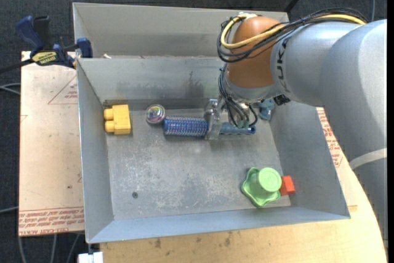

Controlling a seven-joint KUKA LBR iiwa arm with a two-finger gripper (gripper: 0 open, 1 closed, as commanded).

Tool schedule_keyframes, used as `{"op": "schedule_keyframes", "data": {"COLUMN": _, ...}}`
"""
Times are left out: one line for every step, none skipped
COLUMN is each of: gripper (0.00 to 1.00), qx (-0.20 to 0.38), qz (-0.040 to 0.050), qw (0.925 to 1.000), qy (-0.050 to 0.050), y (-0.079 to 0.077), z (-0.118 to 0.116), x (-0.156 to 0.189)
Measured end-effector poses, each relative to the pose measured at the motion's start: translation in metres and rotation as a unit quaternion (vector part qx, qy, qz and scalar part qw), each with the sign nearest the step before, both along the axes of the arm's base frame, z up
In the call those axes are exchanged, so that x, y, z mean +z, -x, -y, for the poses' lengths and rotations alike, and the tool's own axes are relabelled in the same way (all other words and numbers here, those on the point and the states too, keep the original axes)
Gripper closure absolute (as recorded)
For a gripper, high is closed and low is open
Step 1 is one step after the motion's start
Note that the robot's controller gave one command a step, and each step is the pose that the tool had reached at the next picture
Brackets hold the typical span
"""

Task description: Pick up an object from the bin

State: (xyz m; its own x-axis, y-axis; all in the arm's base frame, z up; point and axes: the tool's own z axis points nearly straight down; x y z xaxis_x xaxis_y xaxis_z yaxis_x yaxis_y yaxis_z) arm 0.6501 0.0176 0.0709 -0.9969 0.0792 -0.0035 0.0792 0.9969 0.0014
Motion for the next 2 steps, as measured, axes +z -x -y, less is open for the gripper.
{"op": "schedule_keyframes", "data": {"gripper": 1.00, "qx": -0.004, "qz": 0.0028, "qw": 1.0000, "qy": 0.000, "y": 0.019, "z": -0.014, "x": 0.128}}
{"op": "schedule_keyframes", "data": {"gripper": 1.00, "qx": -0.019, "qz": 0.0038, "qw": 0.9998, "qy": 0.000, "y": 0.023, "z": -0.009, "x": 0.264}}
